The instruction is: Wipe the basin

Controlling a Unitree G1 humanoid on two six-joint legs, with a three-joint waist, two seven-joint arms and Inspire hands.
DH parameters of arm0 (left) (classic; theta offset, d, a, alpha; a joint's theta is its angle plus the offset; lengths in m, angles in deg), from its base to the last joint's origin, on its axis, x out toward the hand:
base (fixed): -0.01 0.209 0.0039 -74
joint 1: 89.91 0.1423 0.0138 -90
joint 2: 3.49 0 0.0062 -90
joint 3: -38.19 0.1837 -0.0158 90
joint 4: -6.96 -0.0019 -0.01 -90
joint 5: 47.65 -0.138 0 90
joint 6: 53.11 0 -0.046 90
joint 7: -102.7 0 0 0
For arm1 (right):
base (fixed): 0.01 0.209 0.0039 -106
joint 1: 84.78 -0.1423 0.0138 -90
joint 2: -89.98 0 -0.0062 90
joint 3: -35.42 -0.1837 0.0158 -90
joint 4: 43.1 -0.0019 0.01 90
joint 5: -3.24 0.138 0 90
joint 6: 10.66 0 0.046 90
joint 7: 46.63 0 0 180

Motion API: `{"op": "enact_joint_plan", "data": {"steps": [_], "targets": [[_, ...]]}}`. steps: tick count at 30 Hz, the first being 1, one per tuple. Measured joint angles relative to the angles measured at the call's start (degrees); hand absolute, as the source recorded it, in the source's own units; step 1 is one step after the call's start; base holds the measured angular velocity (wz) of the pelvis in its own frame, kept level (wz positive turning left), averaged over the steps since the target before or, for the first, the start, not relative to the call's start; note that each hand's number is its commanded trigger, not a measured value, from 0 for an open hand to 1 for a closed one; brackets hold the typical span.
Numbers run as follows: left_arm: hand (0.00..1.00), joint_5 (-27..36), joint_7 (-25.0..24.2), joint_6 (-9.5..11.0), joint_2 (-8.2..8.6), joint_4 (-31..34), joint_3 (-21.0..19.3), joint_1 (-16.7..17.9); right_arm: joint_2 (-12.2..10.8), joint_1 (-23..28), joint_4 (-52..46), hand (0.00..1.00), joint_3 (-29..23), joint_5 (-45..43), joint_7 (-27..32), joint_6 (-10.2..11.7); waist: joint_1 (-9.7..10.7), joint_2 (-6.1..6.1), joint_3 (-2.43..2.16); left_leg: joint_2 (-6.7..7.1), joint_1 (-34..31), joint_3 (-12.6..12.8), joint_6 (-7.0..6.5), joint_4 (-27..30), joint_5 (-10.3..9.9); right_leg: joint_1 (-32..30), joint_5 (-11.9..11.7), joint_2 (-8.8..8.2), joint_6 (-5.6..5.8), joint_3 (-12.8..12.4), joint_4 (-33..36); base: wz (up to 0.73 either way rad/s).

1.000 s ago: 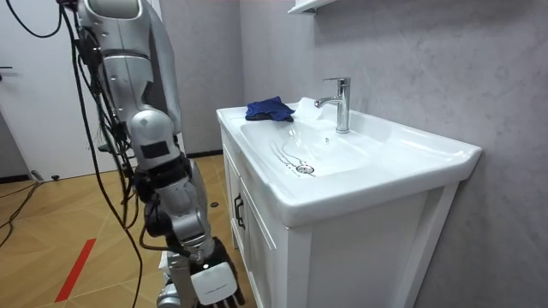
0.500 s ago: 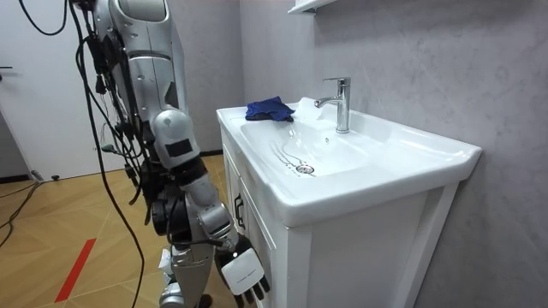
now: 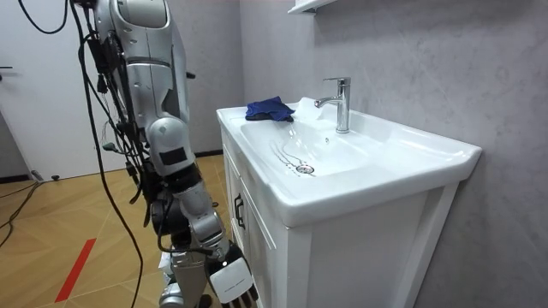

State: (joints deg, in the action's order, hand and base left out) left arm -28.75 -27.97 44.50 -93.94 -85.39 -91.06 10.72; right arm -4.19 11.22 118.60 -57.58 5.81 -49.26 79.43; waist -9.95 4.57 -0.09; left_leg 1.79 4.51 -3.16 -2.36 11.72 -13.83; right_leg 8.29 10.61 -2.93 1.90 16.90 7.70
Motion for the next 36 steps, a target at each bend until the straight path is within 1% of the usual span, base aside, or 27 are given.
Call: {"op": "enact_joint_plan", "data": {"steps": [3, 4, 5, 6, 8, 9, 11, 12, 13, 14, 16, 17, 18, 20, 23, 24, 26, 28, 30, 31, 33, 34, 36], "targets": [[0.00, -2.80, -0.21, 0.00, 0.02, 3.34, 0.01, -0.63, -0.39, 0.41, 0.00, 0.00, -0.18, 0.12, -0.04, 0.30, 0.58, -0.29, 0.17, -0.02, 0.03, 0.02, 0.00, 0.01, 0.00, 0.03, 0.00, -0.02, 0.00, 0.19, -0.02, 0.00], [0.00, -4.07, -0.55, 0.01, 0.02, 4.24, 0.04, -1.31, -0.62, 0.41, 0.07, 0.00, -0.55, 0.10, -0.10, 0.45, 0.93, -0.31, 0.29, -0.02, 0.01, -0.08, 0.00, 0.03, 0.00, 0.04, 0.00, -0.04, 0.00, 0.29, -0.03, 0.06], [0.00, -5.52, -1.03, 0.00, 0.02, 4.79, 0.22, -1.56, -0.73, 0.30, 0.10, 0.00, -0.67, 0.11, -0.18, 0.50, 1.76, -0.34, 0.39, -0.01, 0.02, -0.25, 0.00, 0.06, 0.00, 0.17, 0.00, -0.06, 0.00, 0.37, -0.04, 0.06], [0.00, -6.77, -1.31, -0.02, 0.02, 4.87, 0.42, -1.56, -0.81, 0.24, 0.09, 0.00, -0.75, 0.10, -0.25, 0.56, 2.00, -0.35, 0.40, -0.02, 0.06, -0.26, 0.00, 0.06, 0.00, 0.22, 0.00, -0.07, 0.00, 0.34, -0.05, 0.00], [0.00, -13.75, -2.81, -0.09, 0.11, 5.75, 2.30, -1.54, -1.12, 0.40, 0.64, 0.00, -1.08, 0.67, -0.69, 1.23, 2.40, -0.55, 0.48, -0.02, 0.18, 0.00, 0.00, 0.03, 0.00, 0.19, 0.00, -0.05, 0.00, -0.25, -0.08, -0.06], [0.00, -15.01, -3.30, -0.07, 0.10, 6.02, 2.76, -1.57, -1.12, 0.37, 0.79, 0.00, -1.07, 1.06, -0.76, 1.26, 2.64, -0.60, 0.51, -0.01, 0.19, 0.05, 0.00, 0.03, 0.00, 0.20, 0.00, -0.04, 0.00, -0.51, -0.09, 0.00], [0.00, -17.41, -4.92, -0.08, 0.14, 6.34, 5.01, -1.56, -1.11, 0.26, 1.43, 0.00, -1.33, 2.07, -1.33, 1.75, 3.87, -0.51, 0.58, 0.00, 0.44, 0.11, -0.03, 0.04, 0.01, 0.70, 0.00, -0.01, 0.00, -1.55, -0.09, -0.02], [0.00, -17.78, -5.18, -0.08, 0.14, 6.35, 5.68, -1.56, -1.10, 0.20, 1.63, 0.00, -1.48, 2.13, -1.36, 1.94, 3.98, -0.63, 0.57, -0.01, 0.69, 0.35, -0.03, 0.01, 0.01, 0.75, 0.00, 0.02, 0.00, -1.93, -0.08, -0.19], [0.00, -19.05, -5.77, -0.08, 0.15, 6.34, 6.84, -1.55, -1.09, -0.16, 2.36, 0.00, -1.64, 2.20, -1.42, 2.39, 4.15, -0.38, 0.91, -0.06, 1.15, 1.06, -0.03, -0.10, 0.01, 0.78, 0.00, 0.09, 0.00, -2.69, -0.13, -0.20], [0.00, -20.38, -6.30, -0.08, 0.15, 6.37, 8.00, -1.56, -1.09, -0.49, 2.67, 0.00, -1.75, 2.21, -1.49, 2.48, 4.91, -0.43, 0.88, -0.09, 1.12, 1.22, -0.03, -0.13, 0.01, 0.78, 0.00, 0.10, 0.00, -2.67, -0.13, -0.16], [0.00, -22.66, -7.15, -0.08, 0.15, 6.37, 9.95, -1.57, -1.09, -0.95, 2.66, 0.00, -1.93, 2.20, -1.76, 2.69, 5.82, -0.42, 0.85, -0.12, 1.09, 1.48, -0.03, -0.35, 0.01, 0.69, 0.00, 0.12, 0.00, -2.79, -0.09, -0.07], [0.00, -25.28, -7.62, -0.08, 0.28, 6.38, 11.40, -1.56, -1.10, -0.91, 2.67, 0.00, -1.97, 2.20, -1.87, 2.99, 6.53, -0.42, 0.81, -0.11, 1.07, 1.50, -0.03, -0.42, 0.00, 0.73, 0.00, 0.12, 0.00, -2.79, -0.09, -0.07], [0.00, -26.79, -7.81, -0.08, 0.36, 6.38, 12.07, -1.56, -1.10, -0.92, 2.67, 0.00, -2.01, 2.20, -2.00, 3.08, 6.62, -0.42, 0.78, -0.11, 1.07, 1.56, -0.03, -0.43, 0.00, 0.76, -0.01, 0.12, -0.01, -2.80, -0.08, -0.05], [0.00, -33.02, -8.95, -0.06, 0.44, 6.39, 14.18, -1.56, -1.05, -0.95, 2.89, 0.00, -2.27, 2.29, -2.59, 3.42, 7.70, -0.39, 0.67, -0.10, 1.10, 1.80, -0.03, -0.54, 0.00, 0.71, -0.01, 0.16, -0.01, -3.46, -0.07, -0.06], [0.00, -37.27, -10.03, -0.06, 0.83, 6.39, 16.37, -1.58, -0.85, -1.57, 4.17, 0.00, -2.20, 3.91, -3.35, 3.58, 8.49, -0.28, 0.52, -0.16, 1.25, 2.49, -0.03, -0.54, 0.00, 0.61, 0.00, 0.22, -0.01, -4.41, -0.08, -0.11], [0.00, -37.40, -10.12, -0.06, 0.88, 6.39, 16.98, -1.60, -0.84, -1.61, 4.52, 0.00, -2.20, 4.26, -3.48, 3.61, 8.66, -0.30, 0.50, -0.15, 1.27, 2.55, -0.04, -0.52, 0.01, 0.62, 0.00, 0.20, -0.01, -4.47, -0.08, -0.07], [0.00, -37.49, -10.81, -0.08, 1.39, 6.36, 18.85, -1.58, -0.79, -1.59, 5.09, 0.00, -2.11, 6.05, -3.85, 3.75, 9.10, -0.36, 0.52, -0.15, 2.05, 2.93, -0.04, -0.54, 0.02, 0.78, 0.00, 0.18, -0.01, -5.47, -0.08, -0.14], [0.00, -37.56, -11.31, -0.07, 1.49, 6.35, 20.54, -1.41, -0.82, -1.39, 5.22, 0.00, -2.03, 7.39, -3.83, 3.87, 9.66, -0.69, 0.50, -0.13, 2.34, 3.07, -0.04, -0.68, 0.02, 0.97, 0.00, 0.14, 0.00, -5.59, -0.06, -0.12], [0.00, -39.43, -11.88, -0.08, 1.68, 6.34, 22.47, -1.31, -0.82, -0.82, 5.33, 0.00, -2.10, 8.32, -3.82, 4.27, 9.78, -0.86, 0.58, -0.19, 3.03, 4.09, -0.05, -1.15, 0.03, 0.96, 0.00, 0.16, 0.00, -6.12, -0.09, -0.15], [0.00, -41.13, -12.55, -0.06, 1.81, 6.34, 23.46, -1.29, -0.82, -0.54, 5.46, 0.00, -2.30, 8.31, -3.80, 4.31, 9.82, -1.16, 0.46, -0.24, 3.10, 4.42, -0.05, -1.18, 0.03, 1.10, 0.00, 0.16, 0.00, -6.36, -0.08, -0.18], [0.00, -43.57, -13.76, -0.06, 2.16, 6.33, 24.05, -1.29, -0.81, -0.36, 5.42, 0.00, -2.39, 8.12, -3.76, 4.32, 10.11, -1.72, 0.47, -0.27, 3.14, 4.66, -0.05, -1.28, 0.03, 1.00, 0.00, 0.20, 0.00, -6.96, -0.08, -0.14], [0.00, -44.12, -14.11, -0.06, 2.37, 6.25, 24.49, -1.29, -0.78, -0.24, 5.50, 0.00, -2.44, 8.00, -3.76, 4.30, 10.95, -2.11, 0.43, -0.28, 3.11, 4.80, -0.05, -1.31, 0.03, 1.02, -0.01, 0.21, 0.00, -7.15, -0.07, -0.05], [0.00, -44.13, -14.26, -0.06, 2.43, 5.90, 25.52, -1.29, -0.70, 0.27, 5.60, 0.00, -2.43, 7.81, -3.73, 4.27, 11.48, -2.37, 0.27, -0.28, 3.17, 4.94, -0.06, -1.40, 0.03, 1.02, -0.01, 0.22, 0.00, -7.40, 0.00, -0.05]]}}
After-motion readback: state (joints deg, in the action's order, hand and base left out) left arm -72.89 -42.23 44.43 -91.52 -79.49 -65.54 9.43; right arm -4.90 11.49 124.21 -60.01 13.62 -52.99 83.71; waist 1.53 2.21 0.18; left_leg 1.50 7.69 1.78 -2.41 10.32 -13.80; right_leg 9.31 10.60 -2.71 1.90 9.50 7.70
